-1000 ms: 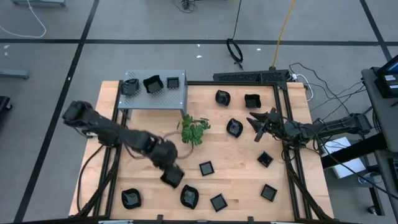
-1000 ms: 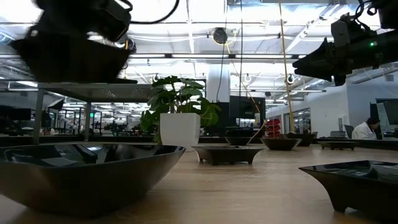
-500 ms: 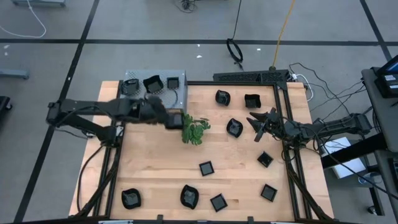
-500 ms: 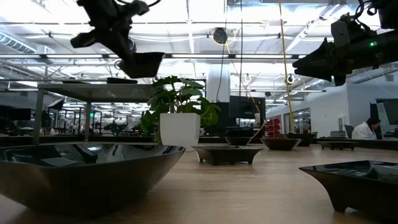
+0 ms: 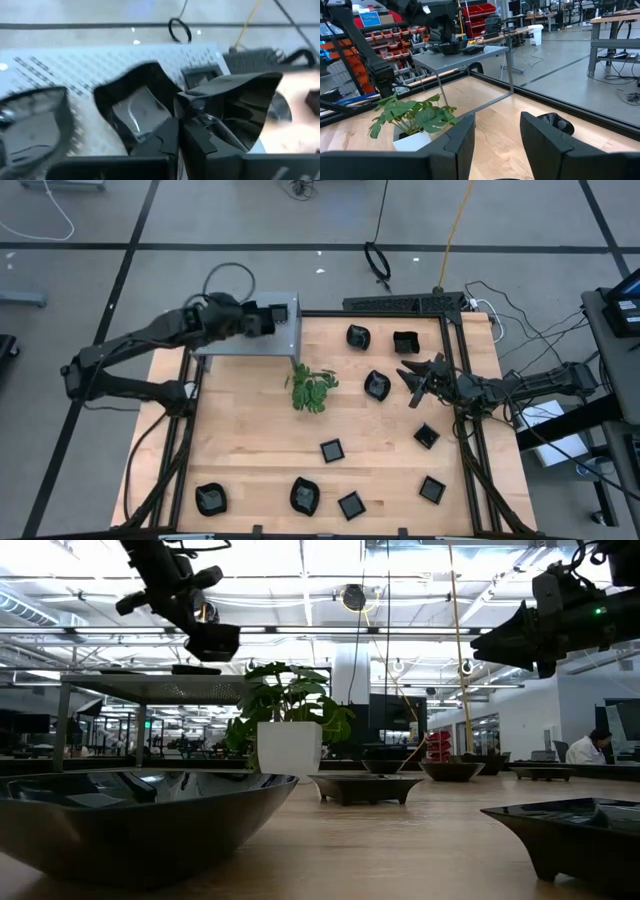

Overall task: Pick & Place Mini shaped plates
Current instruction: Stack the distorted square plate on top of the distorted square plate on the shelf

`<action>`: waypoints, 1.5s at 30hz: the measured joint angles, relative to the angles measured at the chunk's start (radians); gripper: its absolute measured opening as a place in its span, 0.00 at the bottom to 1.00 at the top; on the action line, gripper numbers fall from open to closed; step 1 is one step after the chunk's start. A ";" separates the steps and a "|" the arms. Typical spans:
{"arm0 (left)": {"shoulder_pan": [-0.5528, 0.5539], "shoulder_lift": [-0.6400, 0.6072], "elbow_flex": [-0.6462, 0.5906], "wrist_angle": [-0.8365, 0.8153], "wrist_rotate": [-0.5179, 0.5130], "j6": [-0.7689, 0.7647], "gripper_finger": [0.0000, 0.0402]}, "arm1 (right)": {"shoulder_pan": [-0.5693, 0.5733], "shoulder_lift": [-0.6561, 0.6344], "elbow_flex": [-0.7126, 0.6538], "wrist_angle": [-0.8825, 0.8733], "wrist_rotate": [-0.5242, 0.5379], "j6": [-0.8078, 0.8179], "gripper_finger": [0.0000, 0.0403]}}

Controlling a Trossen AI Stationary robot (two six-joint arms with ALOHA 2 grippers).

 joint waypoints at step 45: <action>0.143 0.002 0.000 -0.047 -0.018 -0.236 0.07 | 0.000 0.000 0.000 0.000 0.000 0.000 0.36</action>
